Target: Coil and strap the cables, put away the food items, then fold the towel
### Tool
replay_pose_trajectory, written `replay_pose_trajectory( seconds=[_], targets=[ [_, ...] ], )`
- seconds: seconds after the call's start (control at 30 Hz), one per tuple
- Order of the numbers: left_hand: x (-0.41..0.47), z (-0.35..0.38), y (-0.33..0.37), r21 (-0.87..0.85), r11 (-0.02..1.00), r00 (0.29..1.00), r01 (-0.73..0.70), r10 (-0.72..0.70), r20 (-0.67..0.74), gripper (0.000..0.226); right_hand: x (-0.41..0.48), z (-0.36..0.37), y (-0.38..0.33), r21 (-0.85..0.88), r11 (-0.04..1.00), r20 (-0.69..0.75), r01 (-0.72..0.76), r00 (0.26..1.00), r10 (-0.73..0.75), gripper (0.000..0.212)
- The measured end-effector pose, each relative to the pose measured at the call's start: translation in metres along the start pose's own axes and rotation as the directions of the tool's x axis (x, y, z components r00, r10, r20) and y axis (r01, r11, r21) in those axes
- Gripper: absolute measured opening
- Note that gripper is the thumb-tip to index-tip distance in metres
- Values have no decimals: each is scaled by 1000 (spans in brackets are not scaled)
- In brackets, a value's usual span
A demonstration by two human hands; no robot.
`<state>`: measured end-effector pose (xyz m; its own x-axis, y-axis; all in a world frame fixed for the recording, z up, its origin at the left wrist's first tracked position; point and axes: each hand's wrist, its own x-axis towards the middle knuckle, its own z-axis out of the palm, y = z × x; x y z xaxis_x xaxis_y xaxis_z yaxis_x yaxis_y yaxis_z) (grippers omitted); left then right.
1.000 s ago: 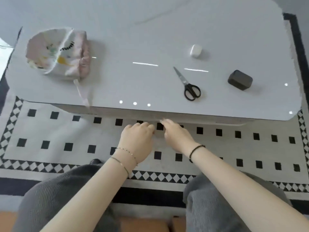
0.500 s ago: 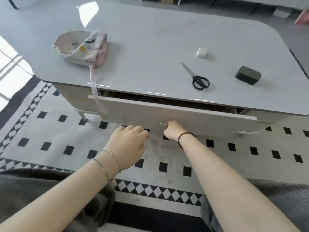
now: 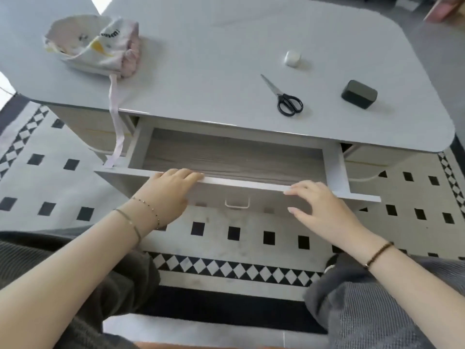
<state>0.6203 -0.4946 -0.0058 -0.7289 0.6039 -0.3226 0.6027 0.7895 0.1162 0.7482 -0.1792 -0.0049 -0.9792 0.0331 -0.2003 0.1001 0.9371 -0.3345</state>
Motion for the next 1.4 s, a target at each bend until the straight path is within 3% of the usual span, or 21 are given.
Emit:
replay_pose_trajectory(
  seconds=[0.13,0.23,0.37,0.57,0.83,0.97,1.03,1.2,1.4],
  targets=[
    [4,9,3,25,999,1000,29,-29,1,56,-1,18,-2,-68,997,1,-29,1000,29,36],
    [8,5,11,132,991,999,33,-31,-19,39,12,20,-17,-123,992,-9,8,1000,-9,36],
    [9,5,17,177,984,1000,4,0,-26,28,20,17,-25,-157,987,14,21,1000,-19,20],
    [4,9,13,137,990,997,-24,14,74,32,36,10,-37,-245,966,140,85,989,-51,40],
    [20,-11,18,69,995,966,66,-81,246,41,43,5,-43,-141,988,244,68,969,-32,27],
    [31,-27,7,-158,967,916,199,-126,381,40,45,4,-62,-142,986,194,87,979,-59,34],
    [31,-38,-9,-243,945,929,218,-125,347,38,49,-2,-80,-108,989,141,97,987,-81,29],
    [19,-75,-71,-259,936,971,237,-233,46,27,94,-20,-146,6,970,51,245,968,-245,20],
    [7,-85,-152,-424,830,840,363,-488,-237,26,211,1,-237,277,921,-76,275,962,-264,25]
  ],
)
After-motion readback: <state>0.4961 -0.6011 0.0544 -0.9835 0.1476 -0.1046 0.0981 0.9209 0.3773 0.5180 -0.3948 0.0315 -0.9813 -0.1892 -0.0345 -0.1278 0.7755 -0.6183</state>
